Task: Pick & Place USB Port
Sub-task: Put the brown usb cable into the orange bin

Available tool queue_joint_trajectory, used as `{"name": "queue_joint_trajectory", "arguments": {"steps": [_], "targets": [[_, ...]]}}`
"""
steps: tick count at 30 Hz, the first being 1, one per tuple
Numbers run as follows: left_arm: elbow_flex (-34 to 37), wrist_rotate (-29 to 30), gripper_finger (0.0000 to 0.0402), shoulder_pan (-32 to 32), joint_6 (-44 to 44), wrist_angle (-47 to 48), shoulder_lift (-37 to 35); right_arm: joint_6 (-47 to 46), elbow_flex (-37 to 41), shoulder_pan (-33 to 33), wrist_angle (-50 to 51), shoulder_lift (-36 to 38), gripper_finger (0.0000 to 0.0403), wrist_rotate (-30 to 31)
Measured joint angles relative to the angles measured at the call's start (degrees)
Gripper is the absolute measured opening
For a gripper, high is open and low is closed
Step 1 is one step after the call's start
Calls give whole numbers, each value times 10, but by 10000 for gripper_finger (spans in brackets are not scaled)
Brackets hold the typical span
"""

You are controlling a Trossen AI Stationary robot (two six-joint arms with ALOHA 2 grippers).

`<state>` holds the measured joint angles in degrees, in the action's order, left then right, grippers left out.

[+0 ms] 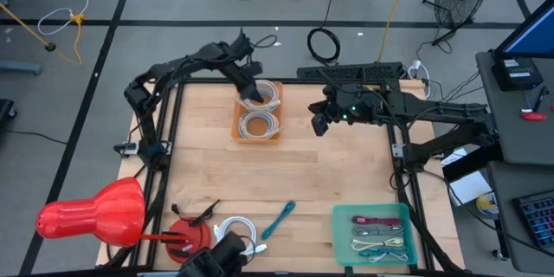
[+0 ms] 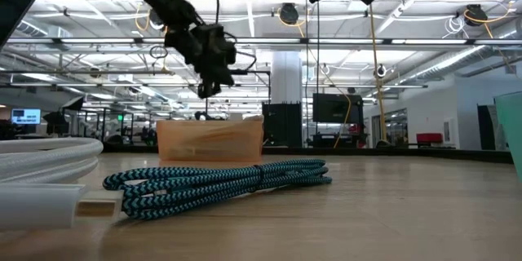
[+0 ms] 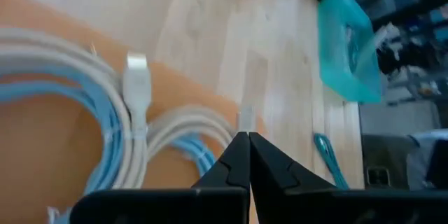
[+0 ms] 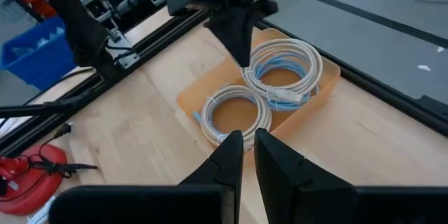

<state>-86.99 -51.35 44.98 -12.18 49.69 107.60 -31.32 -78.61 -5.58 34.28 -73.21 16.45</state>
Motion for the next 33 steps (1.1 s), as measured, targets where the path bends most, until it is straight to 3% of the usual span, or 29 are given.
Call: {"name": "queue_joint_trajectory", "arguments": {"steps": [3, 6, 11, 16, 20, 25, 33], "targets": [[39, -15, 1, 6, -20, -5, 5, -7, 0, 0, 1, 0, 29, 0], [67, 46, 0, 7, -39, -1, 6, -8, 0, 0, 2, 0, 29, -1], [72, 21, 0, -3, -68, -2, 2, -5, 0, 0, 4, 0, 29, -2], [72, 221, 0, -41, -87, -8, 2, 6, 0, 0, 5, 0, 29, -2], [67, 303, 0, -88, -142, -8, 1, 16, 0, 0, 5, 0, 29, -2], [65, 307, 0, -113, -119, -45, 1, 22, 0, 0, 9, 0, 29, -2], [65, 302, 0, -76, -76, -59, 1, 25, 0, 0, 20, 0, 29, -18]]}}
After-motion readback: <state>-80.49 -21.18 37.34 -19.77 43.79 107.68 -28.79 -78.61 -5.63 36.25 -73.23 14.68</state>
